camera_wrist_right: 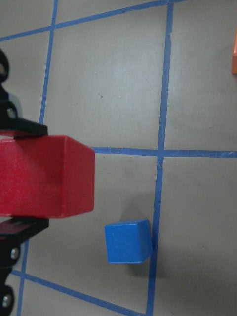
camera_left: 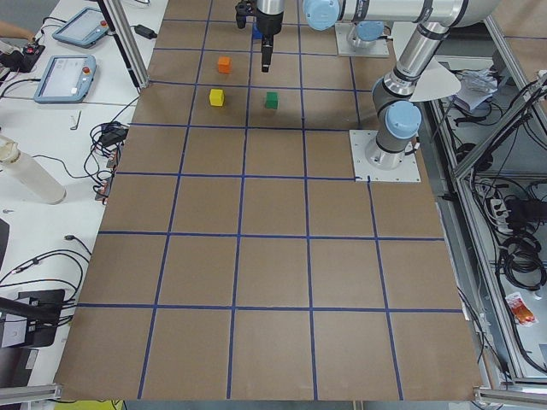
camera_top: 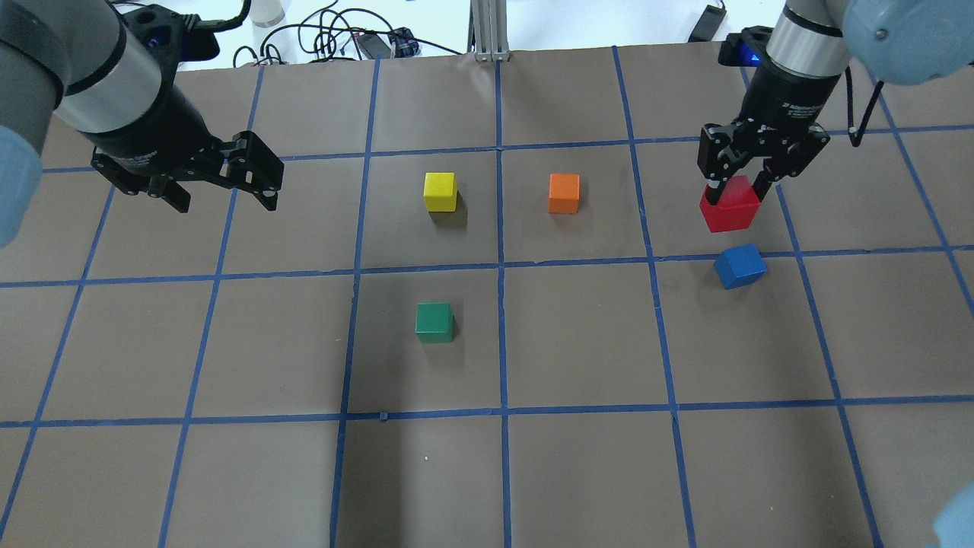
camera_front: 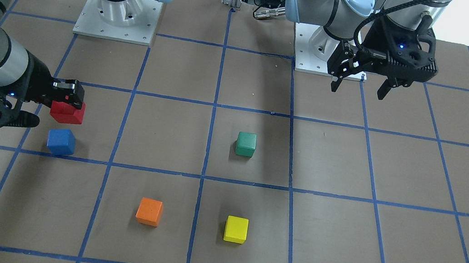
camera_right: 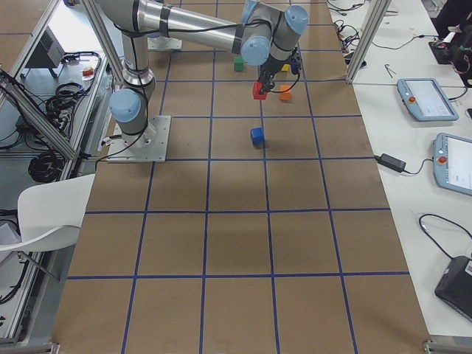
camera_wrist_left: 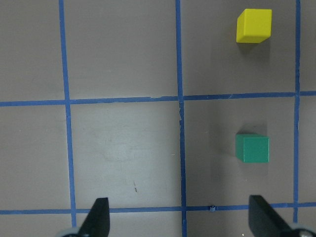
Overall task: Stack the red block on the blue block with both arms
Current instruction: 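Lift the red cube and carry it over the blue cube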
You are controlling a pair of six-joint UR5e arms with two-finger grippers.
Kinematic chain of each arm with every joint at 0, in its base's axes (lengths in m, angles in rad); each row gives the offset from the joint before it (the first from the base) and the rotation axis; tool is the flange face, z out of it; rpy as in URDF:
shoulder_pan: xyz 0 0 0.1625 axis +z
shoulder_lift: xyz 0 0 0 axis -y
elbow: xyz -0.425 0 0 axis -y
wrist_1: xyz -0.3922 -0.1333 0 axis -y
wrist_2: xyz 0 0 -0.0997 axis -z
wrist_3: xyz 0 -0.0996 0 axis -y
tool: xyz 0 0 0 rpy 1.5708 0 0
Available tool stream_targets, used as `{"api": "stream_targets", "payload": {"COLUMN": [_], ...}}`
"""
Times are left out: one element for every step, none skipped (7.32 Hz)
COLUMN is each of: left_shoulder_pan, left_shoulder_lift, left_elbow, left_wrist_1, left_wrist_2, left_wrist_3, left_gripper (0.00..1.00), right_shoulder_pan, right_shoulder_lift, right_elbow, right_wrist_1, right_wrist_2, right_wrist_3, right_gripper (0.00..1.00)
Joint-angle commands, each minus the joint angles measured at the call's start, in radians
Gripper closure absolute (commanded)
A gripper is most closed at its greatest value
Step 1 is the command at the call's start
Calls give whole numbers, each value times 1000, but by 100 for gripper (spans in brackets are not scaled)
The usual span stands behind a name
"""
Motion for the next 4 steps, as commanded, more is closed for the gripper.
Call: {"api": "stream_targets", "payload": {"left_shoulder_pan": [0,0,0,0], "left_shoulder_lift": [2,4,6,6], "left_elbow": [-11,-11,-11,-11], "left_wrist_1": [11,11,12,12], "left_wrist_2": [-7,-7,-9,-7], "left_wrist_3": [-1,-1,-1,0], "left_gripper": [0,0,0,0], "right_shoulder_pan": [-54,-86,-118,-121], "right_shoulder_lift": [0,0,2,9], "right_elbow": [45,90,131,159], "right_wrist_1": [-74,-129,-191,-258], "right_wrist_2": [-28,-28,-25,-26], "right_wrist_3": [-178,-238,-260,-248], "right_gripper": [100,100,100,100]}}
